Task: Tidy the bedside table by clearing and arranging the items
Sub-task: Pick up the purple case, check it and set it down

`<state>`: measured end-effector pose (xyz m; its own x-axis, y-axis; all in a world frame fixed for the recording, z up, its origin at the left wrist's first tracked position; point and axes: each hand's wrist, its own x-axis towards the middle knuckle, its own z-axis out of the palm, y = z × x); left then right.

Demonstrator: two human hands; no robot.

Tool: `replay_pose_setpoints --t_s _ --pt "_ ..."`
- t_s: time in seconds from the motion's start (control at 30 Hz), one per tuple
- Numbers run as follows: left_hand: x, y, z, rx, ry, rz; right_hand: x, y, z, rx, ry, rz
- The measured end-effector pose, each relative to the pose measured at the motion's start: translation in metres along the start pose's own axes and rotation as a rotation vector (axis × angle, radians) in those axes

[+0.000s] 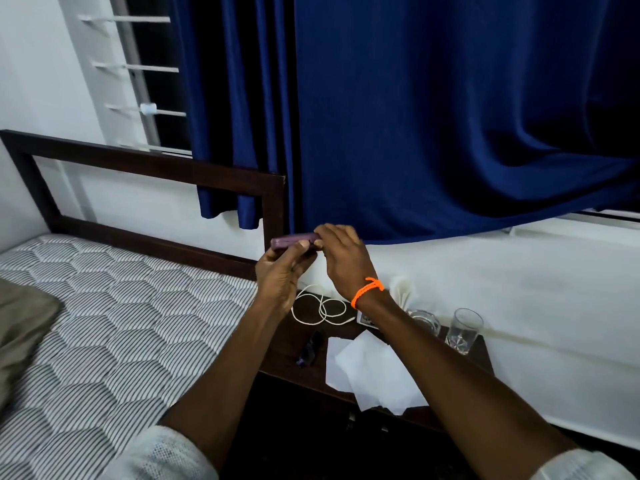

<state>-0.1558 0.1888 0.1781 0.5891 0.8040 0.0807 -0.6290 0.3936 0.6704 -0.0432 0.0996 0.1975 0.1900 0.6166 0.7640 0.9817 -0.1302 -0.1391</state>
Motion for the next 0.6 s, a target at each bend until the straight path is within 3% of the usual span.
replay_pose_setpoints --t_s 0.6 --pt "0.005 0.018 0.027 -0.023 -0.063 0.025 0.019 -0.014 -0.030 -0.257 0.041 -0.027"
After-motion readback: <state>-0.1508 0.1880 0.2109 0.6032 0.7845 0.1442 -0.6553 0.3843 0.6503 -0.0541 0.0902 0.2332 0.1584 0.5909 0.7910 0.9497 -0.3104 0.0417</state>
